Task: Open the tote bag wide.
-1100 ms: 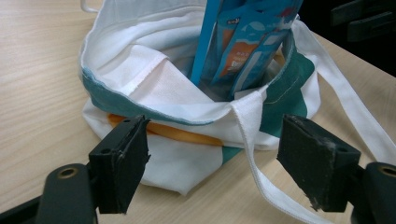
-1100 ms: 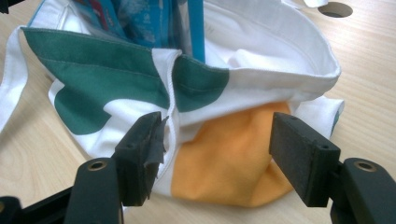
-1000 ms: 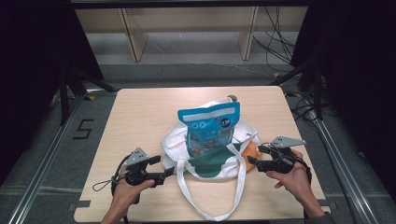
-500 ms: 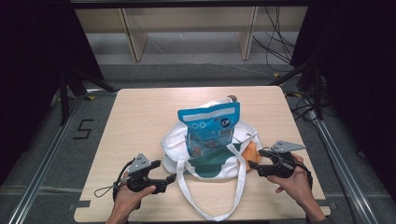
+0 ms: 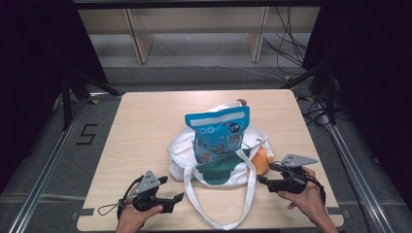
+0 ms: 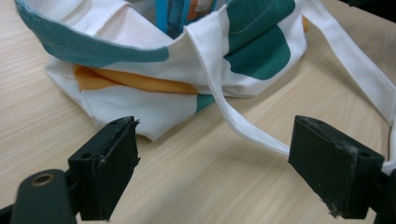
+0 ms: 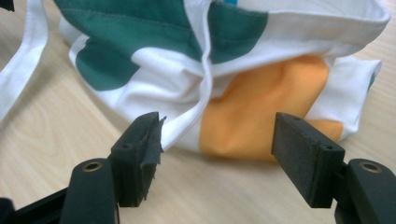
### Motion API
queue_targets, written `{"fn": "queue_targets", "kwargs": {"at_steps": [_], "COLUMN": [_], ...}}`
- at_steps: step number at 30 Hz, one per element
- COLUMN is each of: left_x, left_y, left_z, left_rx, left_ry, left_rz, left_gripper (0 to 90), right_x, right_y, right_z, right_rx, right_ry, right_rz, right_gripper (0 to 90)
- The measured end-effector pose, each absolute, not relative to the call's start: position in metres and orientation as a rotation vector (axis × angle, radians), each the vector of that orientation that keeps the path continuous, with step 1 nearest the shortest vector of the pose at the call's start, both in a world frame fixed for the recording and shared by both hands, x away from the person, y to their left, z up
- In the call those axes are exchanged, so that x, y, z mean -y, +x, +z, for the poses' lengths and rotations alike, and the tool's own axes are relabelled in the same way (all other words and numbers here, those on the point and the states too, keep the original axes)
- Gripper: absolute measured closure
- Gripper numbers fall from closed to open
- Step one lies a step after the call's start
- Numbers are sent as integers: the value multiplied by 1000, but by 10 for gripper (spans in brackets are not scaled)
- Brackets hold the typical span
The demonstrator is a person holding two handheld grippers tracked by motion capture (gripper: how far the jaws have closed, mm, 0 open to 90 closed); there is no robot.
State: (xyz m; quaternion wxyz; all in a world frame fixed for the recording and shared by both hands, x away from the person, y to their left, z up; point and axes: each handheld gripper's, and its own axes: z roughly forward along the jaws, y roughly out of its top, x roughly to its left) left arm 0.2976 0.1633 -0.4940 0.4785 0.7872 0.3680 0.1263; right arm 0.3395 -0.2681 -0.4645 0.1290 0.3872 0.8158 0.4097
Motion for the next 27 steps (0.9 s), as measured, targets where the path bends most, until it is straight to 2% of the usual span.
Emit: {"fn": "queue_targets", "kwargs": {"at_steps": [16,25,27], "left_x": [-151,-149,-150], "left_y": [282,274,274], "left_z": [-501,-501,-501], "left_rx": [-873,-878,-859], "left_ry": [1996,2000,2043], "left_rz": [313,314,329], "left_gripper": [151,151,151], "right_x": [266,268,270], "right_y": [304,288,286], "right_z": [-480,-488,-490], "right_rx": [-2421,-2449,-2468], "right_ry": [1119,1118,1106], "right_rz": [1126,1100,1089], "right_gripper": [251,252,252]}}
